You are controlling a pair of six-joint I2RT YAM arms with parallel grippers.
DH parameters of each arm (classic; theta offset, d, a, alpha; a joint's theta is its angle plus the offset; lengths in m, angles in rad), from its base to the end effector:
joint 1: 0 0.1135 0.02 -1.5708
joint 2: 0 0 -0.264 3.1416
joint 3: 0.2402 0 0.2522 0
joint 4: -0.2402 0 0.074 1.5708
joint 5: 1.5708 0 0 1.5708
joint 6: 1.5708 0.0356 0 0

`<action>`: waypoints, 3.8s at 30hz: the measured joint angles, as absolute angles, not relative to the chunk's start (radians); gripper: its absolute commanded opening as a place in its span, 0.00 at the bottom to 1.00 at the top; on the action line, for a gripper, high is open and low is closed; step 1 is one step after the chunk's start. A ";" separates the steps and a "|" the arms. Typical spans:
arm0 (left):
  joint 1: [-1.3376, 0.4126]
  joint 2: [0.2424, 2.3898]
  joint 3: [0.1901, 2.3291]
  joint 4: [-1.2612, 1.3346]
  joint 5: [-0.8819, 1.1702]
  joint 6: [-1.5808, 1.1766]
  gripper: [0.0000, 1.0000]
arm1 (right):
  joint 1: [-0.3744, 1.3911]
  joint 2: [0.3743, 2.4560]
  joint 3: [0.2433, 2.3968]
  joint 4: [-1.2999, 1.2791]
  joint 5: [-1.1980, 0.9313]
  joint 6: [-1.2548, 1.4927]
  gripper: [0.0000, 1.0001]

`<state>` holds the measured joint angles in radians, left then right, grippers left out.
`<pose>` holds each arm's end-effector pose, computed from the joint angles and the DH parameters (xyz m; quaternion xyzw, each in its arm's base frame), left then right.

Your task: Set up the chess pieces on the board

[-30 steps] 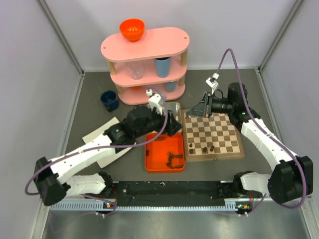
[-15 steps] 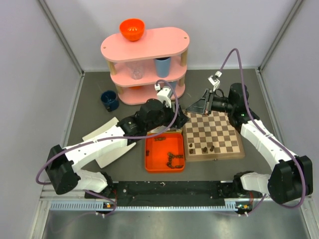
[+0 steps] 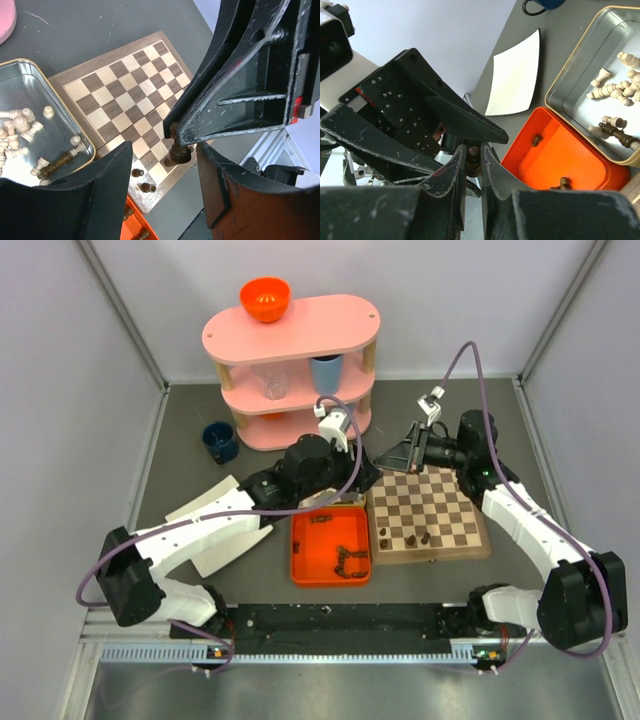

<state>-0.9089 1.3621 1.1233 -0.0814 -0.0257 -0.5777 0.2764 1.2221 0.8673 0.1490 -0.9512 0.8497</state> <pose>0.1983 -0.2531 0.3376 0.1262 0.8009 -0.3884 0.4380 0.2547 0.1024 0.3134 -0.0819 0.7434 0.5998 0.2845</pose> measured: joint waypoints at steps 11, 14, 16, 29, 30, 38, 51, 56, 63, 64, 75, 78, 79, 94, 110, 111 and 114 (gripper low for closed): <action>-0.913 1.388 1.160 -0.084 -0.032 -0.574 0.39 | 0.274 1.222 0.858 0.150 -0.941 0.850 0.11; -0.915 1.402 1.176 -0.087 -0.030 -0.574 0.22 | 0.272 1.222 0.857 0.154 -0.933 0.850 0.12; -0.918 1.405 1.182 -0.089 -0.028 -0.563 0.13 | 0.271 1.222 0.857 0.156 -0.932 0.850 0.13; -0.881 1.329 1.115 -0.105 0.043 -0.350 0.02 | 0.270 1.215 0.859 0.113 -0.985 0.718 0.99; -0.864 1.303 1.089 -0.102 0.074 -0.312 0.02 | 0.270 1.212 0.861 0.100 -1.008 0.682 0.99; -0.770 1.129 0.979 -0.134 0.421 -0.042 0.02 | 0.281 1.201 0.867 0.056 -1.185 0.495 0.96; -0.766 1.255 0.997 -0.197 0.721 0.025 0.01 | 0.396 1.279 0.959 -0.099 -1.220 0.348 0.56; -0.766 1.256 1.008 -0.195 0.729 0.021 0.01 | 0.411 1.295 0.964 -0.137 -1.216 0.328 0.51; -0.766 1.256 1.013 -0.195 0.709 0.020 0.01 | 0.430 1.308 0.970 -0.174 -1.214 0.312 0.42; -0.766 1.256 1.014 -0.195 0.702 0.020 0.01 | 0.433 1.311 0.974 -0.175 -1.214 0.308 0.40; -0.760 1.256 1.018 -0.196 0.657 0.006 0.01 | 0.443 1.327 1.005 -0.203 -1.211 0.287 0.29; -0.759 1.256 1.018 -0.198 0.651 0.003 0.01 | 0.443 1.333 1.005 -0.209 -1.211 0.287 0.29; -0.759 1.256 1.018 -0.199 0.648 0.003 0.01 | 0.444 1.335 1.005 -0.210 -1.211 0.285 0.29; -0.750 1.256 1.018 -0.200 0.631 -0.025 0.02 | 0.450 1.353 1.031 -0.244 -1.196 0.246 0.17; -0.740 1.218 0.996 -0.168 0.588 -0.049 0.72 | 0.444 1.362 1.049 -0.310 -1.174 0.183 0.01; -0.739 1.196 0.984 -0.169 0.575 -0.047 0.75 | 0.437 1.361 1.049 -0.317 -1.169 0.175 0.01; -0.731 1.108 0.939 -0.174 0.519 -0.030 0.86 | 0.411 1.342 1.050 -0.373 -1.116 0.114 0.01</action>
